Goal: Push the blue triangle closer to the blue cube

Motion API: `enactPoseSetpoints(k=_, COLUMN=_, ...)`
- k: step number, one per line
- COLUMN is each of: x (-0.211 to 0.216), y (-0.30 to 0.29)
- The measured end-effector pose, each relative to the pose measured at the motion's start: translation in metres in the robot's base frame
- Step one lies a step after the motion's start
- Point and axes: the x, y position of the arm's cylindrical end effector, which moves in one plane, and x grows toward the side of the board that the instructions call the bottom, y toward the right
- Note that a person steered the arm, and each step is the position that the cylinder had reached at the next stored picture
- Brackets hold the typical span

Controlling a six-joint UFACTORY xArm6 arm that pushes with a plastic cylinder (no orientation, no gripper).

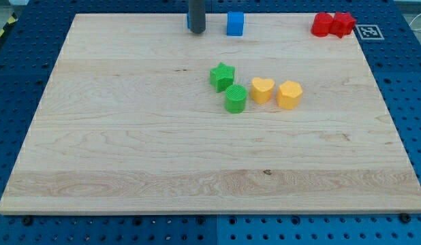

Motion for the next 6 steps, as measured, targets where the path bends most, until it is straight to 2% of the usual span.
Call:
enactPoseSetpoints(k=1, x=0.001, y=-0.016)
enactPoseSetpoints(k=3, x=0.003, y=-0.092)
enactPoseSetpoints(k=4, x=-0.023, y=-0.128)
enactPoseSetpoints(k=5, x=-0.049, y=-0.133)
enactPoseSetpoints(k=6, x=-0.05, y=-0.125)
